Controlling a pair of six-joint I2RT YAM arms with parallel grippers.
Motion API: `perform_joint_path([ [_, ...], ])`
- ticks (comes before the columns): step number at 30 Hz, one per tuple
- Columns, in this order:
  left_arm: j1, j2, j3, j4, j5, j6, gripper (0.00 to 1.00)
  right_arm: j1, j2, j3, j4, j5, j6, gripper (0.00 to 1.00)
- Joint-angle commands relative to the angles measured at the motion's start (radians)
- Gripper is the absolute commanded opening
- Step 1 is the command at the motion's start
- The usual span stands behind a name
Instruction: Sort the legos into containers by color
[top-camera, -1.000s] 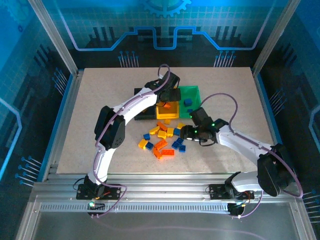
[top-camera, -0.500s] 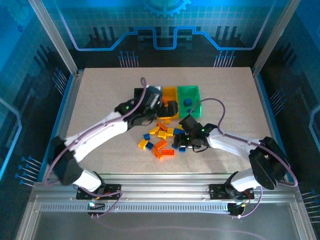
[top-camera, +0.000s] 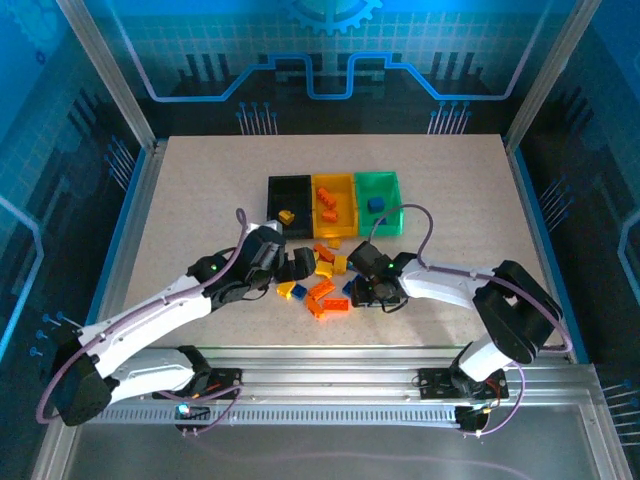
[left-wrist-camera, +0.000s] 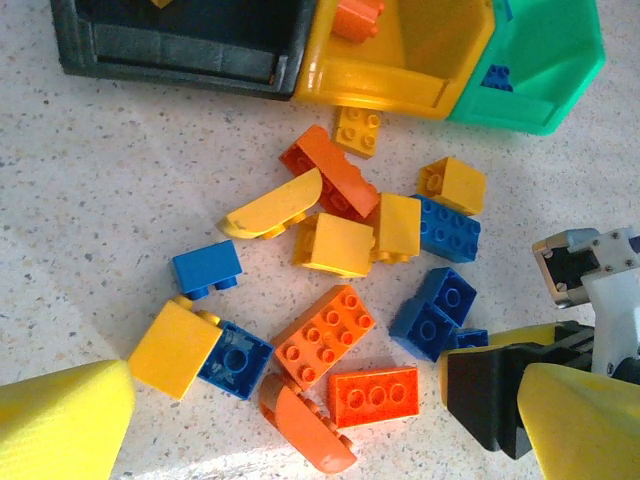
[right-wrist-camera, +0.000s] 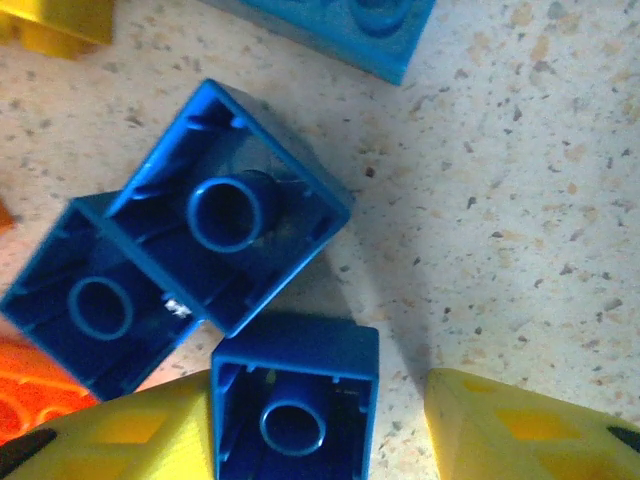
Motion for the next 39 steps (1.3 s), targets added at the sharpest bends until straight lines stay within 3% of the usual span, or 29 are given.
perform_joint_path([
  [1,-0.001,-0.020,-0.028,-0.029,-0.028,-0.035,0.99,0.010,0.029,0.013,0.020,0.036,0.013,0.52],
  [6,0.000,-0.020,-0.039,-0.033,-0.038,-0.029,0.99,0.002,0.000,-0.001,0.011,0.045,0.006,0.37],
  [10,-0.001,-0.025,-0.054,-0.030,-0.044,-0.028,0.99,-0.020,-0.113,0.004,-0.061,0.063,-0.025,0.32],
  [13,0.000,-0.032,-0.077,-0.031,-0.046,-0.039,0.99,-0.097,-0.211,0.045,-0.109,0.054,-0.070,0.32],
  [16,0.000,-0.043,-0.102,-0.028,-0.043,-0.055,0.99,-0.212,-0.214,0.159,-0.135,0.028,-0.124,0.32],
  [23,0.000,-0.066,-0.151,-0.029,-0.020,-0.093,0.99,-0.377,0.096,0.510,-0.152,0.041,-0.155,0.32],
  [31,0.001,-0.094,-0.170,-0.069,-0.014,-0.095,0.99,-0.422,0.464,0.891,-0.261,0.059,-0.153,0.36],
  [33,0.001,-0.099,-0.174,-0.072,-0.013,-0.100,0.99,-0.424,0.521,0.956,-0.287,0.043,-0.149,0.42],
  [36,0.001,-0.112,-0.176,-0.071,-0.010,-0.100,0.99,-0.422,0.535,0.997,-0.293,0.017,-0.149,0.58],
  [39,0.001,-0.122,-0.178,-0.074,-0.013,-0.098,0.99,-0.409,0.471,0.951,-0.271,0.016,-0.146,0.63],
])
